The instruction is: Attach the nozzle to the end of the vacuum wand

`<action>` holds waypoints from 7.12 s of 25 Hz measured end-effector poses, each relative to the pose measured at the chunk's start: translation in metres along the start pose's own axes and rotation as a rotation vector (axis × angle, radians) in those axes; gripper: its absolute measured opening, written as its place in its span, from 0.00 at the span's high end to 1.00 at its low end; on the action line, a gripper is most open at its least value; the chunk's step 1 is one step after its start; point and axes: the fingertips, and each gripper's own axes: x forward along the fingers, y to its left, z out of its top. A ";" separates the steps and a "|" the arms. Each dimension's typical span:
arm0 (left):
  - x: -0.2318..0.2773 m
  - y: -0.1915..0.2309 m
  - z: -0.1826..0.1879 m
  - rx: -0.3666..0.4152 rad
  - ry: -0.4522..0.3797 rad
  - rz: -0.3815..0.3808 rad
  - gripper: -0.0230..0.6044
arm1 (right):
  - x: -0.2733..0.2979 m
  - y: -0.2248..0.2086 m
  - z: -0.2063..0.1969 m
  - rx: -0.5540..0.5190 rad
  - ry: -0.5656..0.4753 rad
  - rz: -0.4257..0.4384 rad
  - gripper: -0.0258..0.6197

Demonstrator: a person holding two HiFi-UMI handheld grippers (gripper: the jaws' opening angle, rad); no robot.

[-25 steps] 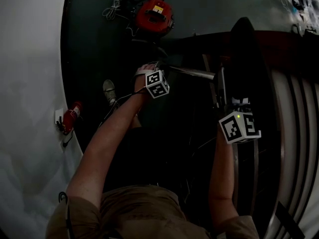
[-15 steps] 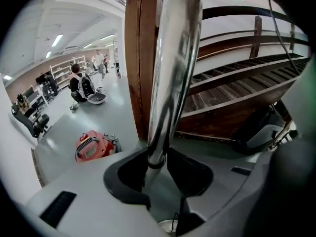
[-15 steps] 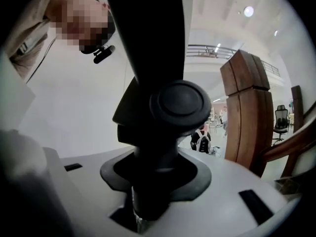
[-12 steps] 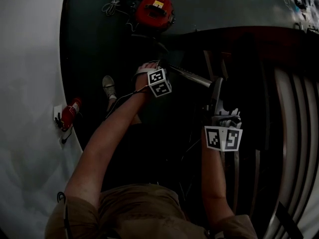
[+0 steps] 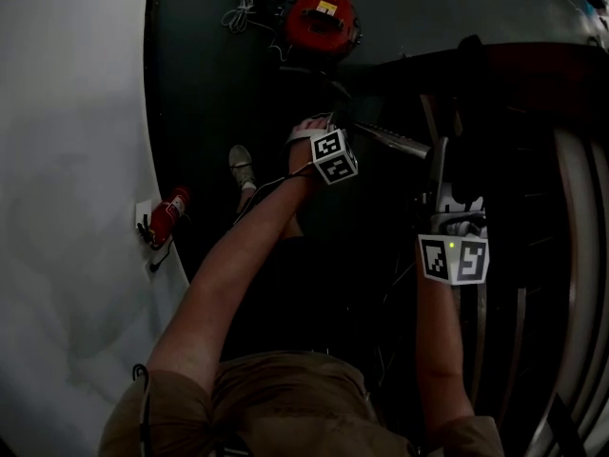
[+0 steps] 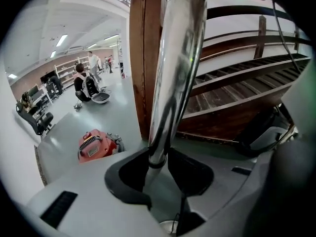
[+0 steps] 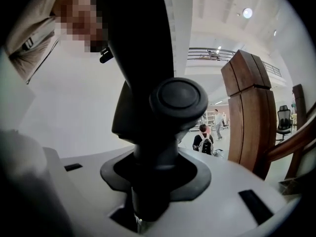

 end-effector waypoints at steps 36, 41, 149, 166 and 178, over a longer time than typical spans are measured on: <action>-0.006 0.012 -0.020 -0.291 -0.069 0.044 0.74 | 0.014 0.027 0.004 0.049 -0.030 0.072 0.73; -0.012 0.016 -0.029 -0.354 -0.062 0.046 0.67 | -0.003 0.026 -0.007 0.086 -0.066 0.012 0.73; -0.586 0.145 -0.359 -1.070 -0.441 0.578 0.69 | 0.221 0.508 -0.257 -0.171 0.767 0.804 0.61; -0.581 0.126 -0.136 -0.849 -0.635 0.516 0.69 | 0.056 0.170 0.116 0.242 0.181 0.450 0.63; -0.516 0.046 0.080 -0.574 -0.732 0.424 0.69 | -0.113 0.022 0.201 0.192 -0.052 0.320 0.63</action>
